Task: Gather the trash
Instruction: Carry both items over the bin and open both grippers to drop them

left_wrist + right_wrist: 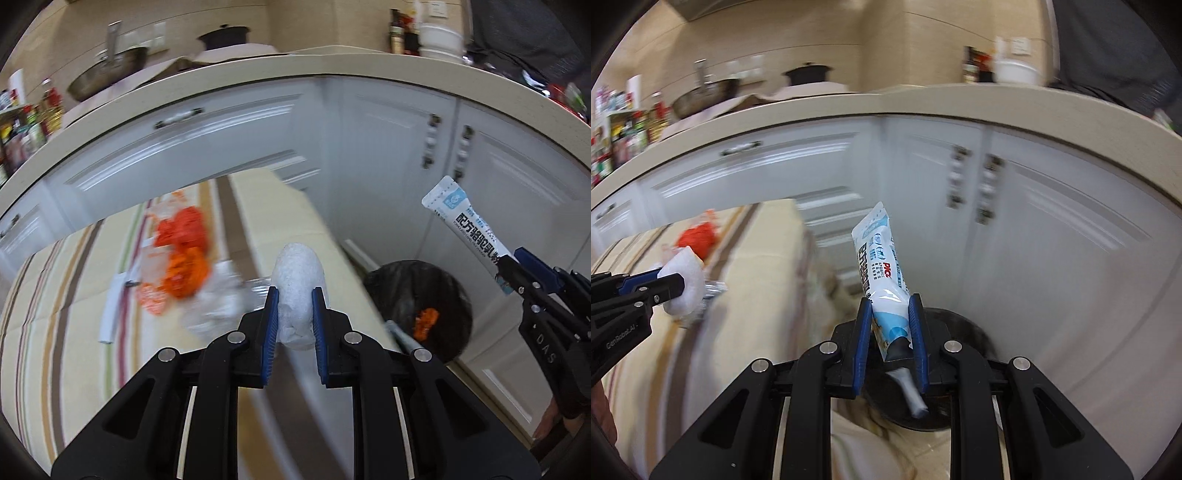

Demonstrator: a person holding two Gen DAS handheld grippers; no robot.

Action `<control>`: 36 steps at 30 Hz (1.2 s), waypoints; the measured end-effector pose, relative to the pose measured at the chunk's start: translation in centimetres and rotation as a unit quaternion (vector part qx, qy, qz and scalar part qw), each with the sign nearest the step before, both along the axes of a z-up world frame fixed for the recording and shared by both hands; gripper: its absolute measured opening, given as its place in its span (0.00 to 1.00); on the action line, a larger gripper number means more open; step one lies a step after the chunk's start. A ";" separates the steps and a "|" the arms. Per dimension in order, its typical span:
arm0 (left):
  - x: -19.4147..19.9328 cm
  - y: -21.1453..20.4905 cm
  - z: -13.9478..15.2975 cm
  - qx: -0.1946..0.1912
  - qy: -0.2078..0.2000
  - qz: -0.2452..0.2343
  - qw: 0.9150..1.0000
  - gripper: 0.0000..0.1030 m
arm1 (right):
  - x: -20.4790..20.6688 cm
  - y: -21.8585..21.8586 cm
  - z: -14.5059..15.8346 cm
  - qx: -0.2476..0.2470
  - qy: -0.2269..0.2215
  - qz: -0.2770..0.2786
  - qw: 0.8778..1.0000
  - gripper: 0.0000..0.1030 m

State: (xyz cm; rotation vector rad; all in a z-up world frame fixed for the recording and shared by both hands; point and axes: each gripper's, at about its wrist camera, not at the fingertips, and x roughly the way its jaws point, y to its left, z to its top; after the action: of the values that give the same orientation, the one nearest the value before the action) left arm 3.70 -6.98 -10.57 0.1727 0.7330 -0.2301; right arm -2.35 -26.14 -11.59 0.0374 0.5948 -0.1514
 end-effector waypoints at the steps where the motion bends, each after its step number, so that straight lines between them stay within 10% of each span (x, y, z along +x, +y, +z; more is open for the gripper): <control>1: 0.2 -1.2 -0.1 -0.002 0.002 -0.009 1.000 0.17 | -0.1 -0.8 -0.3 -0.001 0.002 -0.011 1.000 0.21; 15: 4.5 -14.8 -3.8 -0.001 0.033 -0.060 0.998 0.20 | 1.2 -8.5 -4.2 0.032 0.019 -0.084 0.996 0.23; 19: 5.9 -16.7 -6.1 0.030 0.040 -0.057 0.997 0.51 | 2.5 -9.7 -5.9 0.030 0.033 -0.095 0.995 0.44; 36: 5.2 -5.6 -0.5 -0.011 0.012 0.023 1.000 0.60 | 2.4 -3.5 -2.1 0.041 0.007 -0.021 0.999 0.45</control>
State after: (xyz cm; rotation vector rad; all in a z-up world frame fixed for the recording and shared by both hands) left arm 8.89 -12.61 -11.04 0.1334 0.7575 -0.1970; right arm 0.07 -29.62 -13.70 0.1275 0.6137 -0.1674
